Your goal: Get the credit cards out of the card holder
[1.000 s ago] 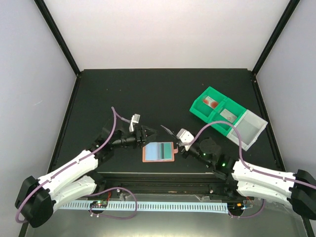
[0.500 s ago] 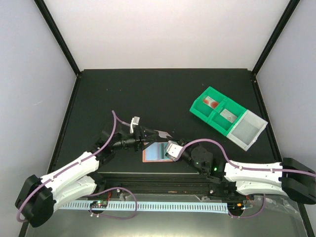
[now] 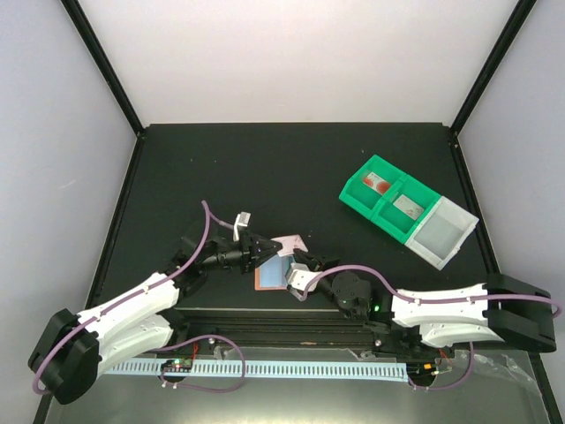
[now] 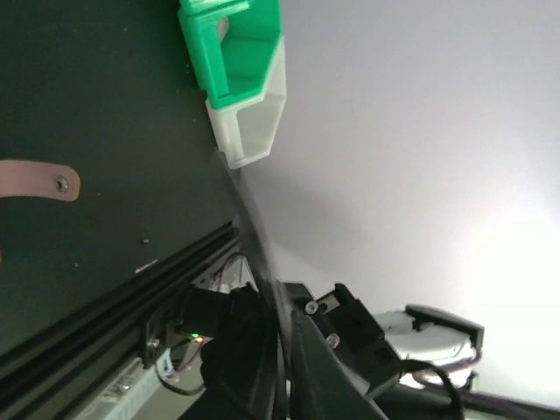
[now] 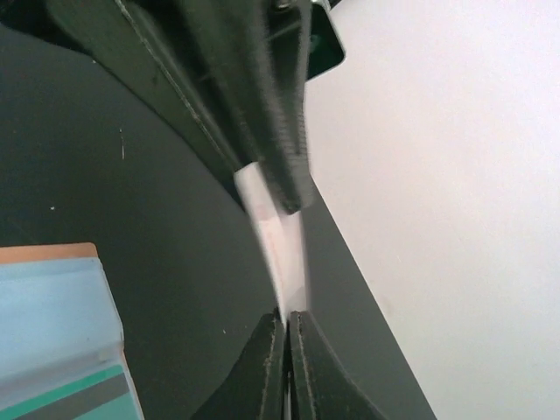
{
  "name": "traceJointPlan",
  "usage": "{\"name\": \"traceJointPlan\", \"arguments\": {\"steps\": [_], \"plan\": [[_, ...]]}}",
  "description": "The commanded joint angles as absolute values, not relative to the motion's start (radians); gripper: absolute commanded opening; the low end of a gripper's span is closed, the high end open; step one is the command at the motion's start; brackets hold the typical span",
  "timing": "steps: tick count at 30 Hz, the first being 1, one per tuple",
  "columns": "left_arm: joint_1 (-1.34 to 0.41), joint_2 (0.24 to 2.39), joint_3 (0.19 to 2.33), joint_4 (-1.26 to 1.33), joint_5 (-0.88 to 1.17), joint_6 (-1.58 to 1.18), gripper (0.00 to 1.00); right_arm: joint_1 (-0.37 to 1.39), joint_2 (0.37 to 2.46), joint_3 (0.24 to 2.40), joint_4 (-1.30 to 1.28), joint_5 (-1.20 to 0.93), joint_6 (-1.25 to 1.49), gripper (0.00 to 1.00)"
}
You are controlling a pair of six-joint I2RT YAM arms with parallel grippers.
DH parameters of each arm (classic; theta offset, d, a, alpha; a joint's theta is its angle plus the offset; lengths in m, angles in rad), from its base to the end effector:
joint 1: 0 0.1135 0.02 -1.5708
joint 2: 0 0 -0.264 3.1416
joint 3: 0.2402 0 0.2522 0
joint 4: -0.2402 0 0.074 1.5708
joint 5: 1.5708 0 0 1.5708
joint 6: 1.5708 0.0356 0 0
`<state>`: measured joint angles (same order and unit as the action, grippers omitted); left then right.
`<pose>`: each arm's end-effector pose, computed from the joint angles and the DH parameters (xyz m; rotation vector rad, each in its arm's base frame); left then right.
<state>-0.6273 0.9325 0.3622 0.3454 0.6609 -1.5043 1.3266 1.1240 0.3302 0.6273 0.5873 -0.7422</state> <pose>0.1498 -0.1356 0.2210 -0.3956 2.2827 -1.9297 0.0730 0.2113 0.2018 -1.2072 1.2107 -0.0760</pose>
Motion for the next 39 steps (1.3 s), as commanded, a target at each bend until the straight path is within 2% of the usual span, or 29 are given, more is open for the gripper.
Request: {"name": "traceJointPlan", "arguments": {"steps": [1, 8, 15, 20, 23, 31, 39], "plan": [[-0.621, 0.938, 0.351, 0.396, 0.677, -1.513, 0.02, 1.338, 1.101, 0.339, 0.639, 0.612, -0.660, 0.12], [-0.621, 0.921, 0.376, 0.354, 0.670, -1.373, 0.02, 1.339, 0.945, 0.351, 0.371, 0.519, -0.339, 0.39], [-0.620, 0.904, 0.369, 0.320, 0.610, -1.201, 0.01, 1.337, 0.824, 0.540, -0.057, 0.404, 0.112, 0.50], [-0.620, 0.850, 0.350, 0.274, 0.562, -1.090, 0.02, 1.335, 0.809, 0.643, -0.137, 0.328, 0.324, 0.58], [-0.620, 0.814, 0.365, 0.206, 0.546, -0.989, 0.02, 1.276, 0.848, 0.701, -0.211, 0.273, 0.429, 0.60], [-0.620, 0.709, 0.361, 0.188, 0.607, -0.874, 0.02, 0.938, 0.856, 0.578, 0.010, -0.282, 0.671, 0.53], [-0.621, 0.678, 0.374, 0.226, 0.653, -0.888, 0.02, 0.880, 0.913, 0.513, 0.168, -0.410, 0.772, 0.46]]}}
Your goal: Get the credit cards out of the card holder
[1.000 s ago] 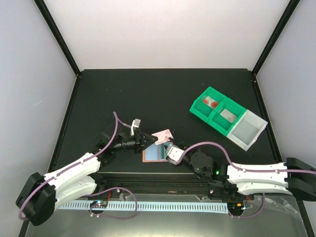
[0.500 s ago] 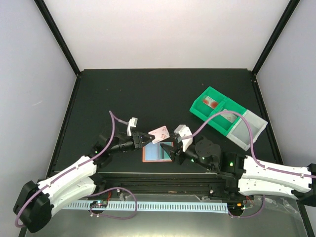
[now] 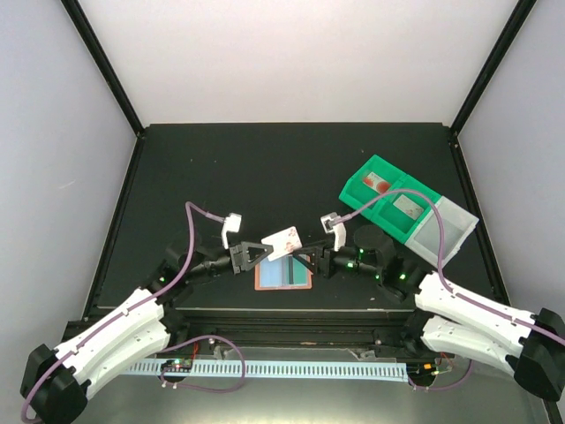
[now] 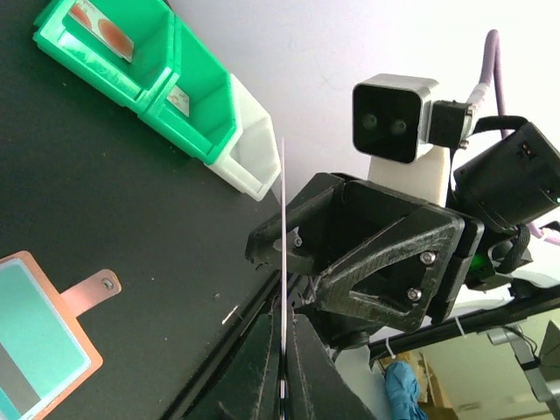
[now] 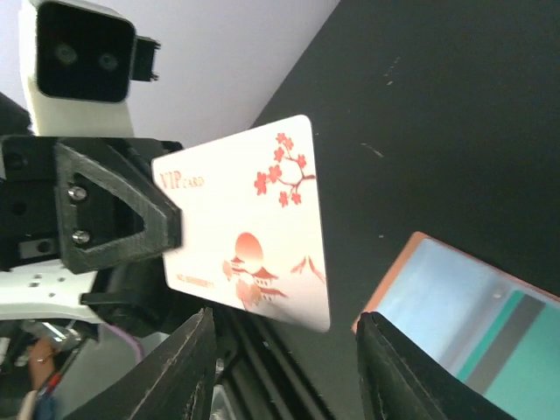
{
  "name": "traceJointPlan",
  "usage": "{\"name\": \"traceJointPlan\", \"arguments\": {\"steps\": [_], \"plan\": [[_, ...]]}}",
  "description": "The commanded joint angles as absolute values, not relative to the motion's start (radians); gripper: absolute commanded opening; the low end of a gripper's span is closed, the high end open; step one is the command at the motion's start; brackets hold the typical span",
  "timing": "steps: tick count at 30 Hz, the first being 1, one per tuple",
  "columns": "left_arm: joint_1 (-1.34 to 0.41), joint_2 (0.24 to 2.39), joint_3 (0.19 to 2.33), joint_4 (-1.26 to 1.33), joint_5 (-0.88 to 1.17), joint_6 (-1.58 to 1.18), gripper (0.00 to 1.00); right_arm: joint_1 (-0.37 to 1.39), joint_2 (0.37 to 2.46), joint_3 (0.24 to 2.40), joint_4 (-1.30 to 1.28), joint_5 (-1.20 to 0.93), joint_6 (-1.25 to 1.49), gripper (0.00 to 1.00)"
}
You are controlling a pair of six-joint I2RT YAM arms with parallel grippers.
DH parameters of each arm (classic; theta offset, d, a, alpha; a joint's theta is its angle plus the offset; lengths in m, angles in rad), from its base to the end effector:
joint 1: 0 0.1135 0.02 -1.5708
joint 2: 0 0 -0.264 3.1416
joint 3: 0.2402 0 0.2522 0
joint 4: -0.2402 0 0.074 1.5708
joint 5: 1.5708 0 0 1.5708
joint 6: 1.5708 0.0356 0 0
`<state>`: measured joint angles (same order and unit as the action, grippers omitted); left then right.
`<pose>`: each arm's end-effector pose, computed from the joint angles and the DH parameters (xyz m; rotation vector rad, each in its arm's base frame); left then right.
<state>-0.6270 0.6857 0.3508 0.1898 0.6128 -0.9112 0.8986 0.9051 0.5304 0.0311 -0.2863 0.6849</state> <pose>0.1247 -0.1156 0.2419 0.2485 1.9800 -1.5948 0.1221 0.1696 0.2509 -0.4420 2.0944 1.2829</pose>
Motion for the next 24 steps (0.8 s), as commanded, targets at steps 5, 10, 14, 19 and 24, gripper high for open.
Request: {"name": "traceJointPlan", "arguments": {"steps": [5, 10, 14, 19, 24], "plan": [[-0.620, 0.689, 0.375, 0.277, 0.697, -0.912, 0.02, 0.843, 0.905, 0.476, 0.259, -0.450, 0.843, 0.42], [-0.620, 0.673, 0.361, 0.308, 0.723, -0.938, 0.02, 0.808, 0.902, 0.457, 0.286, -0.453, 0.875, 0.43], [-0.620, 0.658, 0.360, 0.297, 0.746, -0.931, 0.02, 0.795, 0.898, 0.447, 0.300, -0.469, 0.881, 0.41], [-0.621, 0.639, 0.345, 0.294, 0.753, -0.936, 0.02, 0.794, 0.870, 0.424, 0.320, -0.488, 0.878, 0.21], [-0.620, 0.642, 0.333, 0.297, 0.758, -0.936, 0.02, 0.792, 0.864, 0.411, 0.350, -0.525, 0.869, 0.08]]}}
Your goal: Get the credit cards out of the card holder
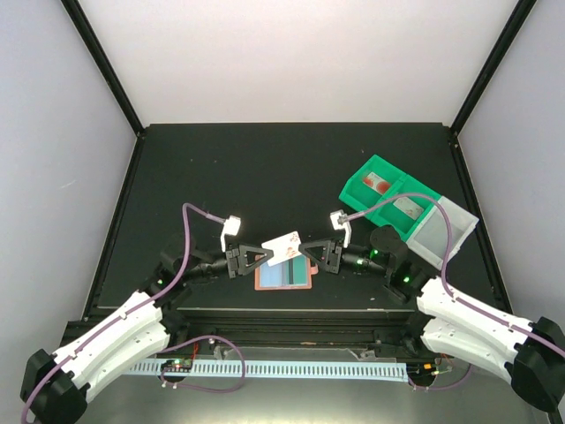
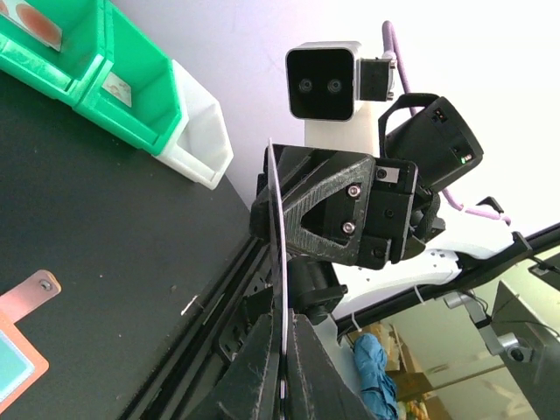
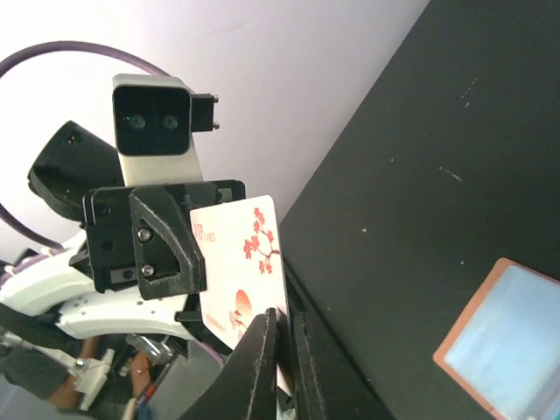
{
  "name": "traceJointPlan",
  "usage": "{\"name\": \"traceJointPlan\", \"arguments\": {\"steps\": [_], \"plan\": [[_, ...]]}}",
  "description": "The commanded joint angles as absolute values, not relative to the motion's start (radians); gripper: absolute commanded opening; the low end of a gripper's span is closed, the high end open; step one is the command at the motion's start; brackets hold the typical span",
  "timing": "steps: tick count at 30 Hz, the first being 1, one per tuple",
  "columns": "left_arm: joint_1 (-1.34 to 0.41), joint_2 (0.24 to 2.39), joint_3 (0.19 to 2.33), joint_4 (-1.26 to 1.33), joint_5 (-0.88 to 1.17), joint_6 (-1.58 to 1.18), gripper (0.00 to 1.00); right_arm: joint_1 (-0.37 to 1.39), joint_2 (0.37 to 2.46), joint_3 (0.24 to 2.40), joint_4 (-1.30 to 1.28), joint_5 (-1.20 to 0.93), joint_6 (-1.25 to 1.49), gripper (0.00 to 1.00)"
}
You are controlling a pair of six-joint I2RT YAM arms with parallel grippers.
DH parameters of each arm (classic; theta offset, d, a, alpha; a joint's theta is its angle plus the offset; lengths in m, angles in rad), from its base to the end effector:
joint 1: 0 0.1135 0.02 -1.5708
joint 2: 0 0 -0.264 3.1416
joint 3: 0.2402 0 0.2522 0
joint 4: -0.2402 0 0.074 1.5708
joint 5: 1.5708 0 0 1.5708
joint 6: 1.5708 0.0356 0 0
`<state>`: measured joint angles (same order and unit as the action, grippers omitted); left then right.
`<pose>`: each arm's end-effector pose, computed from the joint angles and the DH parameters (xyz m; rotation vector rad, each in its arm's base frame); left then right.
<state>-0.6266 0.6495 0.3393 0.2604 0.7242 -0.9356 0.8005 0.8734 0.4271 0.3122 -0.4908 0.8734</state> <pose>0.1173 -0.1140 0.2505 0.3679 1.8985 -1.7080 0.1285 0.1565 0.2502 -0.3549 1.9609 1.5902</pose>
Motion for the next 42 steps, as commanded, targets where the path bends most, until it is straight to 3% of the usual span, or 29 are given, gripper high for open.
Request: {"name": "traceJointPlan", "arguments": {"steps": [1, 5, 7, 11, 14, 20, 28, 42], "plan": [[-0.620, 0.643, 0.332, 0.298, 0.759, -0.936, 0.02, 0.792, 0.864, 0.410, 0.348, -0.527, 0.867, 0.04], [-0.620, 0.643, 0.331, 0.291, 0.756, -0.937, 0.01, 0.793, 0.864, 0.398, 0.382, -0.551, 0.877, 0.01], [-0.620, 0.641, 0.334, 0.275, 0.745, -0.937, 0.07, 0.792, 0.864, 0.393, 0.398, -0.559, 0.885, 0.01], [-0.619, 0.643, 0.336, 0.243, 0.714, -0.929, 0.31, 0.792, 0.865, 0.385, 0.437, -0.564, 0.888, 0.01], [-0.620, 0.643, 0.337, 0.212, 0.696, -0.919, 0.60, 0.793, 0.864, 0.387, 0.433, -0.549, 0.893, 0.01], [-0.619, 0.615, 0.365, 0.062, 0.606, -0.855, 0.99, 0.792, 0.809, 0.410, 0.290, -0.354, 0.855, 0.01], [-0.618, 0.594, 0.442, -0.179, 0.405, -0.721, 0.99, 0.740, 0.741, 0.465, 0.084, -0.010, 0.773, 0.01], [-0.616, 0.648, 0.452, -0.273, 0.370, -0.660, 0.99, 0.352, 0.860, 0.564, -0.064, 0.070, 0.715, 0.01]]}}
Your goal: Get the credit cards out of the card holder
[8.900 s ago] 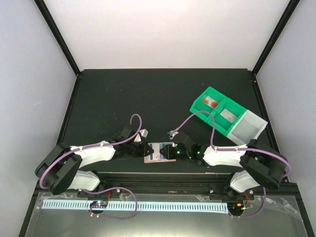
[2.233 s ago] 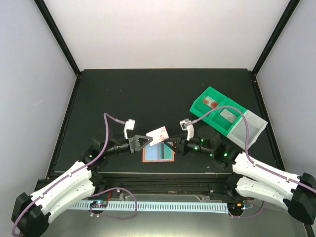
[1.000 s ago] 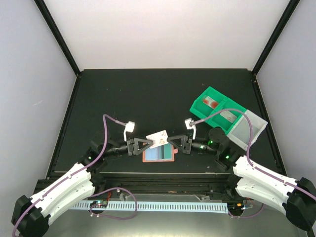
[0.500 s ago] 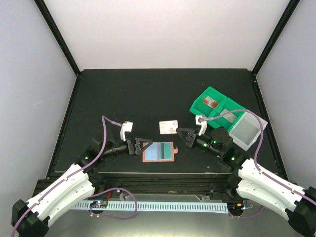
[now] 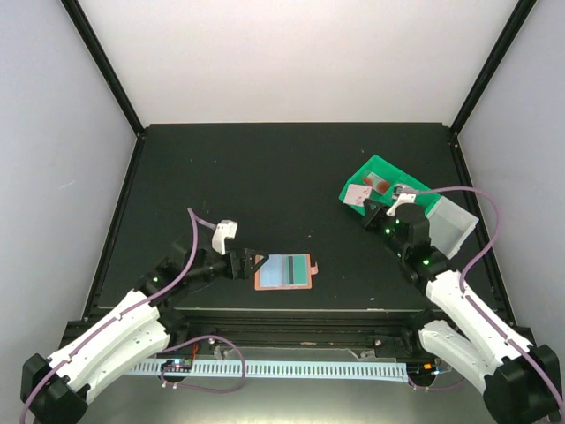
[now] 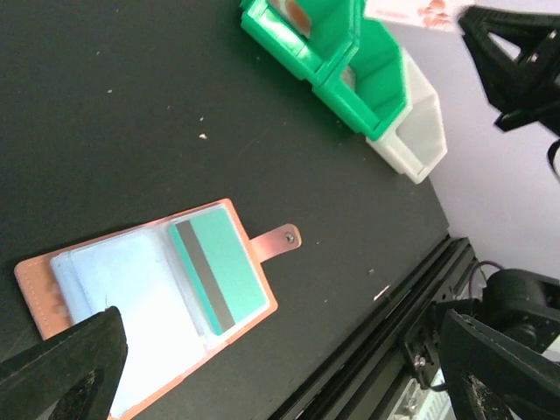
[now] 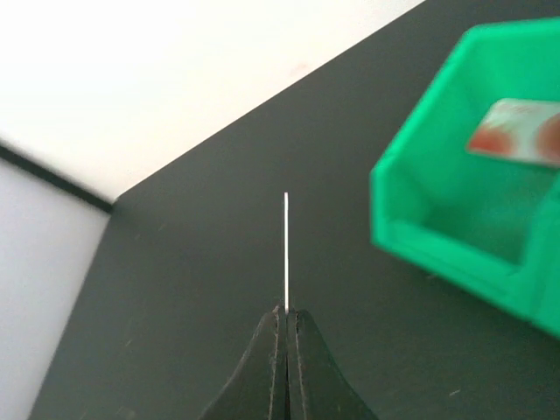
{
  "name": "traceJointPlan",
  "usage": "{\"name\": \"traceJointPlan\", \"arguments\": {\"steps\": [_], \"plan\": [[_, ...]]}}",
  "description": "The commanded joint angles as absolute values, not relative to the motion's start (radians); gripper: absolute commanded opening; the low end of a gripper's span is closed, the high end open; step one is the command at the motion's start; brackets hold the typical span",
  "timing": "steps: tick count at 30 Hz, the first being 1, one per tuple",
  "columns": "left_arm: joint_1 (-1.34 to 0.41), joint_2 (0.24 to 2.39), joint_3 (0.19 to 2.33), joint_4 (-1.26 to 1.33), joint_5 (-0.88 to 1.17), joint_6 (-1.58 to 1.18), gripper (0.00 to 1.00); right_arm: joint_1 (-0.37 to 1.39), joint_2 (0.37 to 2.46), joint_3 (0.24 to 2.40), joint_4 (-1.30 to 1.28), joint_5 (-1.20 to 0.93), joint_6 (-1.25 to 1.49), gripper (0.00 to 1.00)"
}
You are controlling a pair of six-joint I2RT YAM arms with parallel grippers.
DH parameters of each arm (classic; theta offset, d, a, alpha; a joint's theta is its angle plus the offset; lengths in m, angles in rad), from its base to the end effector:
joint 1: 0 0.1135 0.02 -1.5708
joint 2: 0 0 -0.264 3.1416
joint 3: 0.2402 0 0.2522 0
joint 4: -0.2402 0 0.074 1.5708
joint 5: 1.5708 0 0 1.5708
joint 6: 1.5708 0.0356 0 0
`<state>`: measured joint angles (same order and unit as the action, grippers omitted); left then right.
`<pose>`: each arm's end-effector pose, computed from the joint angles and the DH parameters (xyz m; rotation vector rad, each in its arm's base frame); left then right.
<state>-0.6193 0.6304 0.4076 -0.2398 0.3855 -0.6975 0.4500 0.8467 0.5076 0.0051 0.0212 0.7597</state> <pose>0.1182 -0.1007 0.2258 0.1800 2.2145 -1.1756 0.1801 0.0861 0.2504 0.3212 1.9602 0.7863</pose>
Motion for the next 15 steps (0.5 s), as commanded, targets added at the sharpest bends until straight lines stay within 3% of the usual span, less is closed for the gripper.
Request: {"name": "traceJointPlan", "arguments": {"steps": [1, 15], "plan": [[-0.617, 0.652, 0.452, -0.272, 0.380, -0.651, 0.99, 0.314, 0.865, 0.578, -0.084, 0.070, 0.698, 0.01], [-0.601, 0.679, 0.452, -0.281, 0.416, -0.636, 0.99, 0.004, 0.998, 0.618, -0.067, 0.127, 0.686, 0.01]]}}
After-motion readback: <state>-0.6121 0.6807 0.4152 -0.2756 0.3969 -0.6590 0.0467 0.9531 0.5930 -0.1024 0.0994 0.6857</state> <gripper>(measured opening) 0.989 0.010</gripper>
